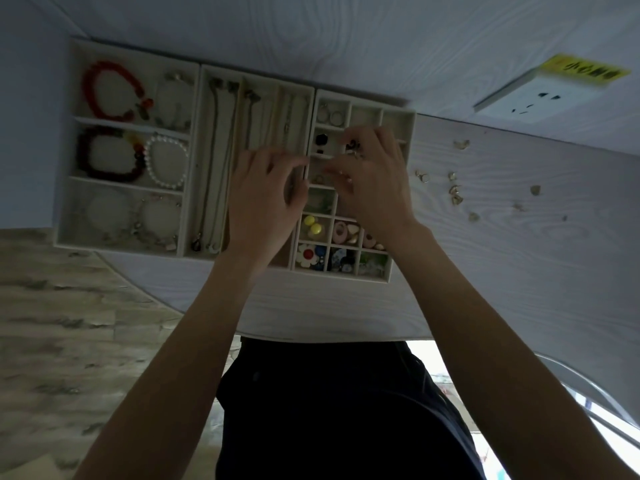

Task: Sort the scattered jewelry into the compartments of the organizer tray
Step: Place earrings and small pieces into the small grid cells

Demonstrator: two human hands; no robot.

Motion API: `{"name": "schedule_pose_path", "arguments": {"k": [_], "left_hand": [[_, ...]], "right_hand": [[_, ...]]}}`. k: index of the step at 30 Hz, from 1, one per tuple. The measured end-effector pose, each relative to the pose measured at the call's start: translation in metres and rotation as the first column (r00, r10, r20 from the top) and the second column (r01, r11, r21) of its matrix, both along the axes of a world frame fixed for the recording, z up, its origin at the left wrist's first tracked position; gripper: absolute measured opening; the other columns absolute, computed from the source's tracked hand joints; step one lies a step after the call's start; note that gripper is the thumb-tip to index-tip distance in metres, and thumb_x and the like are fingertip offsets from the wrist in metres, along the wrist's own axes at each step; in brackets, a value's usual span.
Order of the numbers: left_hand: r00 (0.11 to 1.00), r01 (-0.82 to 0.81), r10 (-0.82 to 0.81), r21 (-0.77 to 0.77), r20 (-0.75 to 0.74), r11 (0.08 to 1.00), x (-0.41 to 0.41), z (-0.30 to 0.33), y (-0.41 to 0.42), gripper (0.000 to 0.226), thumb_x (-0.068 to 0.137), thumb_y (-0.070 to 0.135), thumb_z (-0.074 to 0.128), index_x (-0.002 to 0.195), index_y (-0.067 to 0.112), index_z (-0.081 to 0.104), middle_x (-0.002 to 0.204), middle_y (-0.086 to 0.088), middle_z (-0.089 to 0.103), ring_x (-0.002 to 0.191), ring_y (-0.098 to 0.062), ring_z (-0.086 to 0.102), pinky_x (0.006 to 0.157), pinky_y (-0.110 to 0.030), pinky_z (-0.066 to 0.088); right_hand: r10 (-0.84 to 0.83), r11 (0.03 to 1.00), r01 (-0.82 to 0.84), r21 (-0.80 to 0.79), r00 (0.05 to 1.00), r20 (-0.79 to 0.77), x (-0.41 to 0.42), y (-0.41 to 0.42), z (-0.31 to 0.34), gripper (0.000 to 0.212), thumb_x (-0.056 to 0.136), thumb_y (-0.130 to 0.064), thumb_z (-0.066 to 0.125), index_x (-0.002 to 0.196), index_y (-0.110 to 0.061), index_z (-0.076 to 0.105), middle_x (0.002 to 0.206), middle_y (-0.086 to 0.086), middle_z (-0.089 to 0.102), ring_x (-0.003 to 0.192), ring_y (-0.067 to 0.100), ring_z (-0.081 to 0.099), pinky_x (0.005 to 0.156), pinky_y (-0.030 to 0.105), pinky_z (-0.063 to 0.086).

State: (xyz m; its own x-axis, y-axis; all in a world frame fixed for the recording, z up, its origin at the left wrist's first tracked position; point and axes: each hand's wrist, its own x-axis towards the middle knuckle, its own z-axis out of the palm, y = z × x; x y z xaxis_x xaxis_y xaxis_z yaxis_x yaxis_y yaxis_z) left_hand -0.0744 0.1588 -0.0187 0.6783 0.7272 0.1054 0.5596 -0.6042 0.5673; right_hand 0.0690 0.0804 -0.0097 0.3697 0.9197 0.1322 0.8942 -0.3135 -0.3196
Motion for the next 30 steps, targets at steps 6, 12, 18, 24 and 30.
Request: {"name": "schedule_pose_path", "arguments": {"k": [6,12,18,24,30], "left_hand": [[1.000,0.011,-0.011,-0.013,0.003,1.000,-0.001,0.000,-0.001,0.021,0.087,0.018,0.062,0.106,0.012,0.066,0.103,-0.009,0.060,0.101,-0.022,0.046,0.083,-0.026,0.038],[1.000,-0.005,0.004,-0.009,-0.005,1.000,0.001,0.003,-0.002,0.021,0.085,0.017,0.063,0.105,0.012,0.067,0.102,-0.009,0.060,0.100,-0.025,0.049,0.084,-0.027,0.037],[1.000,-0.007,0.007,-0.018,-0.009,1.000,0.002,0.002,-0.003,0.022,0.085,0.018,0.062,0.106,0.011,0.067,0.103,-0.010,0.060,0.100,-0.027,0.051,0.084,-0.031,0.040],[1.000,-0.004,0.004,-0.008,0.000,1.000,0.001,0.001,-0.002,0.021,0.085,0.017,0.062,0.105,0.012,0.067,0.101,-0.008,0.060,0.099,-0.023,0.047,0.083,-0.024,0.036],[1.000,0.005,-0.005,0.001,-0.005,1.000,0.001,0.000,-0.002,0.023,0.086,0.017,0.062,0.107,0.011,0.066,0.103,-0.009,0.061,0.100,-0.024,0.049,0.086,-0.020,0.031]], "right_hand": [[0.159,0.977,-0.160,-0.141,0.987,-0.017,0.011,0.019,-0.003,0.008,0.067,-0.024,0.079,0.073,-0.021,0.075,0.099,0.010,0.060,0.090,0.032,0.052,0.072,0.033,0.040],[0.113,0.993,-0.109,-0.033,0.986,0.122,0.012,0.019,0.002,0.010,0.071,-0.019,0.072,0.067,-0.011,0.069,0.092,0.008,0.063,0.085,0.030,0.057,0.071,0.033,0.045],[0.100,0.992,-0.079,-0.095,0.966,0.240,0.001,0.013,-0.002,0.012,0.067,-0.021,0.079,0.069,-0.012,0.072,0.088,0.005,0.063,0.081,0.024,0.056,0.068,0.031,0.043],[0.072,0.994,-0.067,-0.092,0.996,0.045,0.008,-0.001,0.009,0.015,0.080,-0.030,0.066,0.083,-0.020,0.076,0.098,0.003,0.062,0.094,0.027,0.053,0.080,0.034,0.041],[0.065,0.994,-0.062,-0.093,0.997,0.036,0.000,-0.002,0.000,0.020,0.082,-0.022,0.057,0.089,-0.024,0.076,0.110,0.005,0.061,0.100,0.027,0.051,0.082,0.035,0.041]]}}
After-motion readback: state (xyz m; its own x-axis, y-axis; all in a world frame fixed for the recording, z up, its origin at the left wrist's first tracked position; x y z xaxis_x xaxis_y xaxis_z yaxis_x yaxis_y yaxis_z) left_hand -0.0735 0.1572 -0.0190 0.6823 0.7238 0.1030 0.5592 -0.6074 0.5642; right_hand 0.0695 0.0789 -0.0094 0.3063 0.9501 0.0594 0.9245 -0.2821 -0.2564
